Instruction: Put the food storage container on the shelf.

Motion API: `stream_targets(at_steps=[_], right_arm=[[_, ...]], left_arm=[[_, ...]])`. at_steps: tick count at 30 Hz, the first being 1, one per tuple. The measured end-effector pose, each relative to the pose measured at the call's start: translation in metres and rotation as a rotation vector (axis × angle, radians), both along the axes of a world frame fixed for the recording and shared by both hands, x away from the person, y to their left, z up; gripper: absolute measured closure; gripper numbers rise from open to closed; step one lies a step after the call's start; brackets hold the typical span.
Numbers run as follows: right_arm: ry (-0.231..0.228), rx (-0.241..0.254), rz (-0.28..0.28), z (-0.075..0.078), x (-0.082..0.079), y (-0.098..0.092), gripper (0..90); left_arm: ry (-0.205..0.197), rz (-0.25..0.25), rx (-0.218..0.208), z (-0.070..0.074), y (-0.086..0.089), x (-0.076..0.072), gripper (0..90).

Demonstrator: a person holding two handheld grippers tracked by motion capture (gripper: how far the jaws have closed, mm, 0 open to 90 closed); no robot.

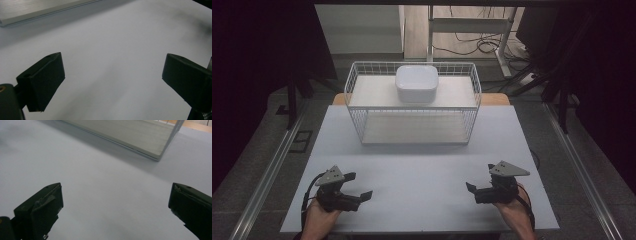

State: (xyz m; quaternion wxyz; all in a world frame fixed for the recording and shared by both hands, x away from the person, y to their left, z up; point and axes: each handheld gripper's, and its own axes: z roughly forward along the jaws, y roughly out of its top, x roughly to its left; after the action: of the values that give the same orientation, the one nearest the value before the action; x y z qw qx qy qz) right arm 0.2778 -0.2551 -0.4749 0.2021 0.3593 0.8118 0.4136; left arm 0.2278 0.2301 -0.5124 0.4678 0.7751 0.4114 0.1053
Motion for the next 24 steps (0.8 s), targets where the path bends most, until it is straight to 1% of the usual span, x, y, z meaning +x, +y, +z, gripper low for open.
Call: stream_targets(at_steps=[7, 10, 11, 13, 19, 20, 24], right_arm=[[0.006, -0.001, -0.038, -0.002, -0.004, -0.014, 0.0], [0.022, -0.004, -0.053, -0.003, -0.006, -0.021, 0.2], [0.028, -0.005, -0.062, -0.004, -0.007, -0.026, 0.5], [0.032, -0.003, -0.070, -0.004, -0.008, -0.028, 0.5], [0.037, -0.007, -0.108, -0.008, -0.013, -0.043, 0.5], [0.040, -0.009, -0.122, -0.010, -0.015, -0.048, 0.5], [0.052, -0.009, -0.138, -0.014, -0.018, -0.054, 0.5]], left_arm=[[0.004, 0.025, 0.006, -0.003, 0.010, -0.007, 4.4], [0.005, 0.037, 0.010, -0.005, 0.014, -0.009, 4.4], [0.007, 0.041, 0.009, -0.005, 0.016, -0.010, 4.5], [0.009, 0.050, 0.007, -0.006, 0.019, -0.012, 4.5], [0.015, 0.065, 0.009, -0.009, 0.024, -0.017, 4.6], [0.016, 0.069, 0.009, -0.010, 0.025, -0.018, 4.6], [0.020, 0.077, 0.014, -0.012, 0.027, -0.021, 4.6]])
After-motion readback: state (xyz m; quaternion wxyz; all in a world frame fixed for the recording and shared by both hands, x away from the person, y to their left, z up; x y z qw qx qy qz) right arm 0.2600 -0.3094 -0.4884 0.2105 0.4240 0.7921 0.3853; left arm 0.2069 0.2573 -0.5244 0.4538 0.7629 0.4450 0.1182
